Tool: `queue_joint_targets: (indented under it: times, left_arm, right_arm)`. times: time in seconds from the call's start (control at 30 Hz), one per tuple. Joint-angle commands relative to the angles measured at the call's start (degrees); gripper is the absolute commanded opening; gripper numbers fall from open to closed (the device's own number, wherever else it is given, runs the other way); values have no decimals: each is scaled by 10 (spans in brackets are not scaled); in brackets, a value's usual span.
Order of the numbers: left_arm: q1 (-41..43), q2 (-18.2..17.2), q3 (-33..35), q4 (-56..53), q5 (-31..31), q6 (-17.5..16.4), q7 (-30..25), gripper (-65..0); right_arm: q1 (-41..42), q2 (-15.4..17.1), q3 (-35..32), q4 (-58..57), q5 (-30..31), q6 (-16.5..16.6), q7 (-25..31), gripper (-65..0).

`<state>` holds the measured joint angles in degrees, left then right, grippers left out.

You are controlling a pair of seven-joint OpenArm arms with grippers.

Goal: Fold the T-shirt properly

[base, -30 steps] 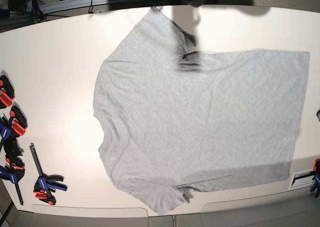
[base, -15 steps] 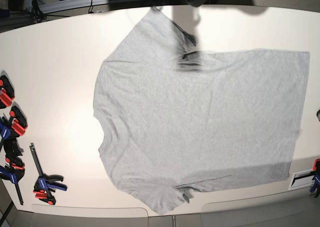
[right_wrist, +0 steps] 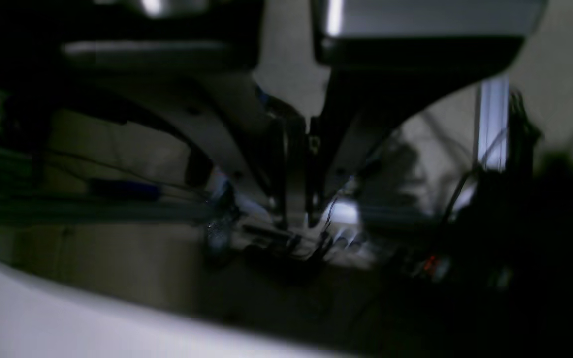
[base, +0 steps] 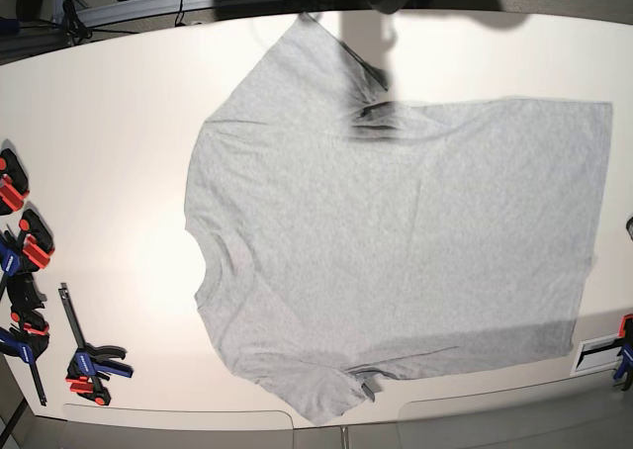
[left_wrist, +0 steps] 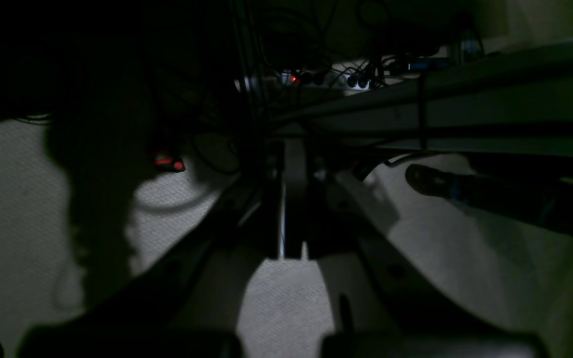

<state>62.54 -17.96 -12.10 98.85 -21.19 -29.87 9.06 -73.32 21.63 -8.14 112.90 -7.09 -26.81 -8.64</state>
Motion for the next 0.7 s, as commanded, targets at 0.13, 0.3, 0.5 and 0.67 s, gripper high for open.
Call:
queue_joint_targets:
  times: [0.13,0.3,0.5,0.67]
  left_arm:
    - [6,-3,-3,7,-5,-4,-18,-650]
    - [-12,-3,-3,7,-3,-4,-18,-650]
    - [-19,-3,-3,7,-3,-4,-19,-650]
    - [-19,-3,-3,7,-3,-4,-33,-650]
  right_arm:
    - [2,-1,115,87,101,1,26,-650]
    - [72,-28,222,131,289,107,27,-650]
    - [186,-124,300,132,610,340,-32,-650]
    - [231,-201,301,131,763,482,-113,-650]
